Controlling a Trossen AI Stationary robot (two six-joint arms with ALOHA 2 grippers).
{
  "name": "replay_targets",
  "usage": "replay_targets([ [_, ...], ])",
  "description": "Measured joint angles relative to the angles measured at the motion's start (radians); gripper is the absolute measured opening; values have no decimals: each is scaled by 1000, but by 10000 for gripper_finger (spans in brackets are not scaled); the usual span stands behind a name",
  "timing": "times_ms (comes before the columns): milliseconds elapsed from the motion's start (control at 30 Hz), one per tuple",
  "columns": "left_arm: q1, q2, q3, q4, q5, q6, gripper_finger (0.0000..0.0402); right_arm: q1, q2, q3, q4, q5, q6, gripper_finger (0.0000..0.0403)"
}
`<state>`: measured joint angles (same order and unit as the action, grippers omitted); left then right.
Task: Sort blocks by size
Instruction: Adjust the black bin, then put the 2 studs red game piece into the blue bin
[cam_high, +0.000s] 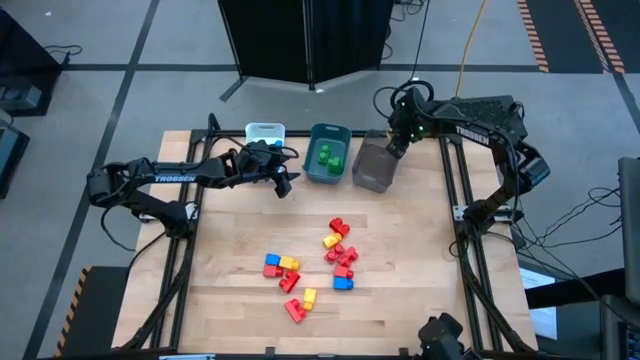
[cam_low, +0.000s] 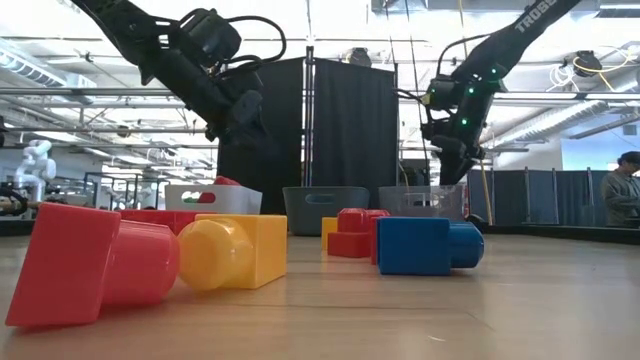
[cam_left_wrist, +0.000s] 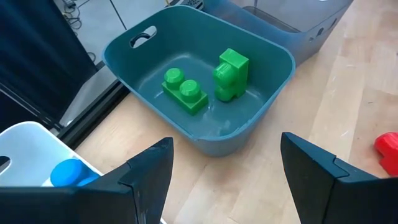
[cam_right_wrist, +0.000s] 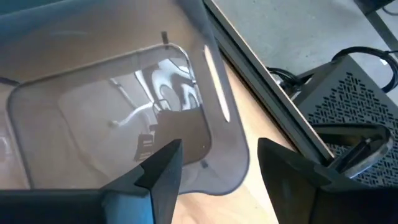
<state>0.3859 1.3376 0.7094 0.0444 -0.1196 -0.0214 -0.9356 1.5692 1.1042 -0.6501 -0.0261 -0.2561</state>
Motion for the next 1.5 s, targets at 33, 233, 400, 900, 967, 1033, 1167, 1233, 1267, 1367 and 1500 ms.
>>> replay_targets([
  [33,0,0,0,0,0,0,251,-5,1,0,0,0,-2,194],
  [233,0,0,0,1,4,-23,251,-5,3,0,-54,-71,-11,194],
  [400,0,0,0,6,4,-22,251,5,41,1,-51,-74,-22,194],
  [900,0,0,0,25,4,-17,251,-6,150,6,101,28,-134,140],
  [967,1,0,0,33,4,-17,251,-7,150,17,103,42,-164,139],
  [1033,2,0,0,35,4,-17,251,-7,150,25,112,78,-196,139],
  [1167,2,0,0,48,4,-19,251,-7,151,55,130,106,-235,139],
  [1233,2,0,0,46,4,-23,251,-2,150,74,129,102,-224,139],
  [1267,2,0,0,42,4,-23,251,4,147,83,120,102,-211,139],
  [1367,0,-9,0,-12,8,-23,251,36,126,106,65,93,-174,139],
  [1500,-2,-33,0,-125,33,-24,251,83,69,117,23,13,-119,139],
])
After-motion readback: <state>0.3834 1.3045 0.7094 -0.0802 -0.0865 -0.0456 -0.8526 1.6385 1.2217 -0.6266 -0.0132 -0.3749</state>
